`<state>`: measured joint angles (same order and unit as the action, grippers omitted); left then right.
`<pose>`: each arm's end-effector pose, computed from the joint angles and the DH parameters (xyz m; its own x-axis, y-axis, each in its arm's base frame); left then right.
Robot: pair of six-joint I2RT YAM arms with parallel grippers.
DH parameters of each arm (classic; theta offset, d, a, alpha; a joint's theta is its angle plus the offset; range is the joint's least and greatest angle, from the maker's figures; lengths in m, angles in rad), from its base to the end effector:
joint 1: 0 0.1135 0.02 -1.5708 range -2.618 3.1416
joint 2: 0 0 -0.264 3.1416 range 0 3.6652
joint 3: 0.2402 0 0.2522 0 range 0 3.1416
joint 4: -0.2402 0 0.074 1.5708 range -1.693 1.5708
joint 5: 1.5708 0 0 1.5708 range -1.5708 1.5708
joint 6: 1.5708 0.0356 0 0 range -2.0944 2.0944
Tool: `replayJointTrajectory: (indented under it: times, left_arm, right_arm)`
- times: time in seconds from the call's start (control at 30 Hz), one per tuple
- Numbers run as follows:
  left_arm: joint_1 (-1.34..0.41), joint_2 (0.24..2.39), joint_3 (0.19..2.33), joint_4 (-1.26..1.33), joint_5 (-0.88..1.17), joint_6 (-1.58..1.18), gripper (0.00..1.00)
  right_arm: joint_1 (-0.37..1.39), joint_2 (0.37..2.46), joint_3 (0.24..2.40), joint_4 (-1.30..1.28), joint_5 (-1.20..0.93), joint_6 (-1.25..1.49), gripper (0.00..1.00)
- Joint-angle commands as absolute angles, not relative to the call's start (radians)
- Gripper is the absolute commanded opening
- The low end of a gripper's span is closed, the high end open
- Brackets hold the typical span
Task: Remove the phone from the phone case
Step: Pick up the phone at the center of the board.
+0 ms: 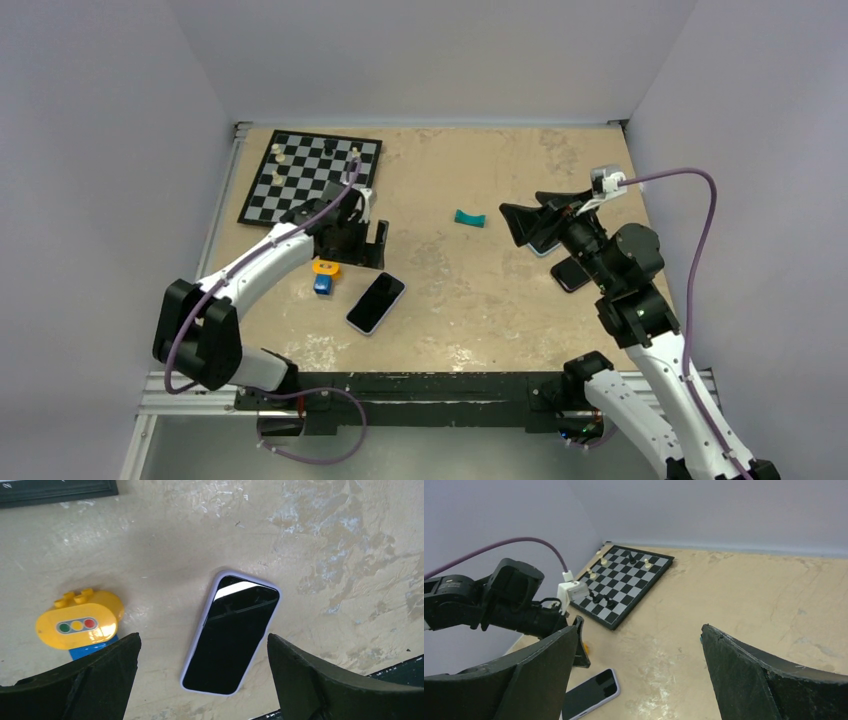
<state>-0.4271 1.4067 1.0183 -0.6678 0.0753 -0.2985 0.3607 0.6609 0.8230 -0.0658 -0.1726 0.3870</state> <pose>0.2539 -0.1185 0.2414 -0.8886 0.0823 -0.4512 0.1940 0.9588 -0.2073 0.1403 0.0594 0.3848 -0.1083 0.3565 -0.9280 -0.5040 0.7849 0.3604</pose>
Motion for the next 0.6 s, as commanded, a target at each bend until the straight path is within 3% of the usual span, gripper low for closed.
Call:
replayJointTrajectory:
  times: [0.0, 0.57]
  left_arm:
    - [-0.464, 1.484, 1.026, -0.711, 0.068, -0.382, 1.00]
    - [-0.637, 1.735, 1.103, -0.736, 0.159, -0.407, 1.00]
  right_arm:
    - [0.358, 0.666, 0.809, -0.005, -0.248, 0.401, 0.98]
    - [0.360, 0.666, 0.782, 0.032, -0.272, 0.394, 0.97]
